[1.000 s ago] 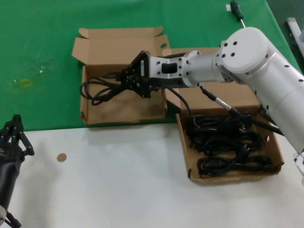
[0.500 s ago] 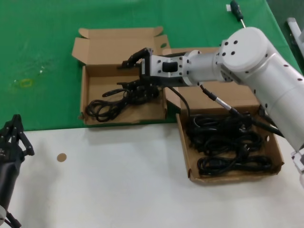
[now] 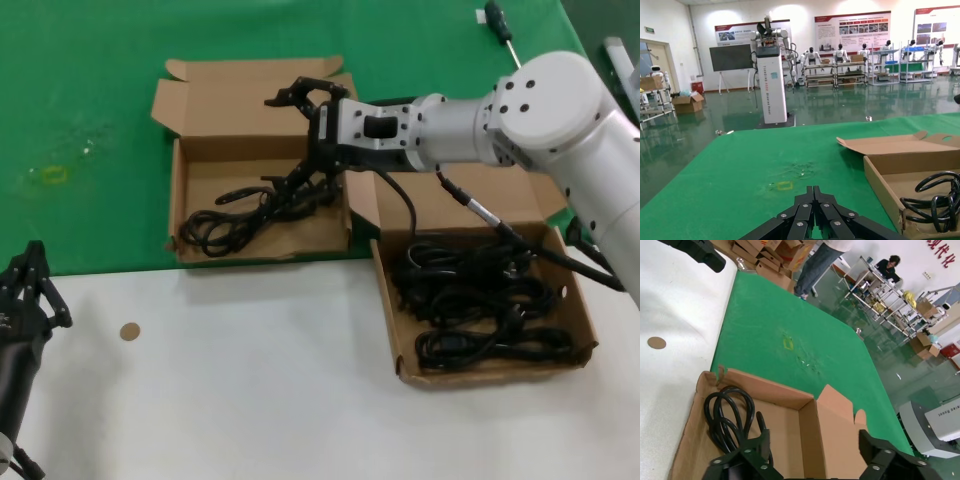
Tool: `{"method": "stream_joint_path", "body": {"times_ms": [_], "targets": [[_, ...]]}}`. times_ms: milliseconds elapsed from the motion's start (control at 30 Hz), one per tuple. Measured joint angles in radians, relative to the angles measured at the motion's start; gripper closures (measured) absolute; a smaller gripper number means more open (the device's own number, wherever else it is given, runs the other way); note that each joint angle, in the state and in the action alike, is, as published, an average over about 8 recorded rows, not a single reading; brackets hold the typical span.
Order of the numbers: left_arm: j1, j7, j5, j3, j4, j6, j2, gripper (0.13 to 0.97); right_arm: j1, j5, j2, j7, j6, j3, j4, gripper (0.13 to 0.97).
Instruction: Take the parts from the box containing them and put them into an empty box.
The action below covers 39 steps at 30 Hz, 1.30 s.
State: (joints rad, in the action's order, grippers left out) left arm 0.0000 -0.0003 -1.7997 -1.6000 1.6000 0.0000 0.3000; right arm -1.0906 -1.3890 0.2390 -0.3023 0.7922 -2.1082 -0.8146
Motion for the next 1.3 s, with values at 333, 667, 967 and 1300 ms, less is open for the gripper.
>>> {"method": "stream_joint_path", "body": {"times_ms": [333,667,967,1300], "targets": [[0.000,0.000,0.000,0.000,0.000,0.000,0.000,0.934,0.029,-0.011,0.005,0.010,-0.019,0.014,-0.025,0.386],[0.000,0.000,0.000,0.000,0.000,0.000,0.000,0.852,0.149,-0.056,0.012,0.043,-0.107,0.070,-0.112,0.243],[0.000,0.000,0.000,0.000,0.000,0.000,0.000,0.757,0.280,-0.105,0.018,0.079,-0.201,0.130,-0.204,0.150],[0.000,0.000,0.000,0.000,0.000,0.000,0.000,0.536,0.425,-0.160,0.026,0.119,-0.308,0.198,-0.309,0.129]]}}
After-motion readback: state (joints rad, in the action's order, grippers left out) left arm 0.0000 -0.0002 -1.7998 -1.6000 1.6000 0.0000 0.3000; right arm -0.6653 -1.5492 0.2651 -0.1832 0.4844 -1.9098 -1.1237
